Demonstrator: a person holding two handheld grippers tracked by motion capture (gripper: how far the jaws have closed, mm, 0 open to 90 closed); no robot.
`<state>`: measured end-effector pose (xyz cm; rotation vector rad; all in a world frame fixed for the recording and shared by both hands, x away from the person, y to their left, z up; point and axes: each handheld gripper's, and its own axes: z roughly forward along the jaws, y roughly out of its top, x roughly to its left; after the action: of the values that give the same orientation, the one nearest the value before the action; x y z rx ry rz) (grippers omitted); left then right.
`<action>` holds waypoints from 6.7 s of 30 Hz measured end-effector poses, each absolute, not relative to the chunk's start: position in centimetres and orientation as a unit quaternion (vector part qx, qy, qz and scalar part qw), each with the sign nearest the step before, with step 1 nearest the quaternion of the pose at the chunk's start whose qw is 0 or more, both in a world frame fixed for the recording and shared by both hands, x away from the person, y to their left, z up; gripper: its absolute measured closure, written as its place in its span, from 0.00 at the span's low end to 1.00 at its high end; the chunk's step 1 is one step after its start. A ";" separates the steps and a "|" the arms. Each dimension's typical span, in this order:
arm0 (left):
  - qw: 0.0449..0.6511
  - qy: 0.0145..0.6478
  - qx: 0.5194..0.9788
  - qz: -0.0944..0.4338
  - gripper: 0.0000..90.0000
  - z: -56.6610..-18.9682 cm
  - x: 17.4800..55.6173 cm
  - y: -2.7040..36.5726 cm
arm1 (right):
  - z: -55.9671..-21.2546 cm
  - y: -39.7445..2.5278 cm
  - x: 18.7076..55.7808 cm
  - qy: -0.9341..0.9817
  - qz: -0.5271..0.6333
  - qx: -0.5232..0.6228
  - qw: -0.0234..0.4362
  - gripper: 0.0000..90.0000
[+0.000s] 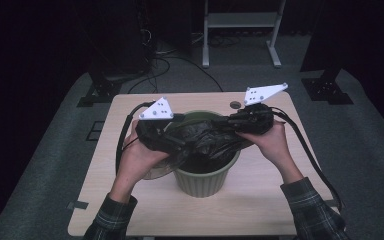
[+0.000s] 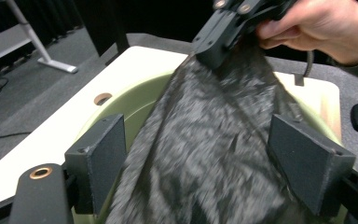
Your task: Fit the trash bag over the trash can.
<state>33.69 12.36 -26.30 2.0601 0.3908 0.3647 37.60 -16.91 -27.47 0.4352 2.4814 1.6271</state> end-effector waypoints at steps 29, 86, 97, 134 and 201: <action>0.479 0.184 0.851 0.112 1.00 -27.2 35.2 16.3 | -27.5 -18.2 38.2 0.821 0.533 0.173 0.108 0.80; 0.439 0.282 0.845 0.114 1.00 -33.5 40.5 20.2 | -28.4 -23.1 40.0 0.787 0.554 0.245 0.123 0.77; 0.433 0.287 0.848 0.106 0.98 -34.3 40.2 20.7 | -28.1 -20.9 38.3 0.806 0.554 0.181 0.103 0.65; 0.430 0.287 0.851 0.090 1.00 -34.3 40.1 20.7 | -30.3 -24.1 33.8 0.808 0.551 0.185 0.097 1.00; 0.426 0.284 0.856 0.080 1.00 -34.6 40.2 20.4 | -29.1 -19.0 28.3 0.810 0.568 0.139 0.042 0.85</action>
<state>40.19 20.42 -34.56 2.1388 0.7087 0.1990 28.26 -19.03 -29.10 0.4251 2.4798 1.7381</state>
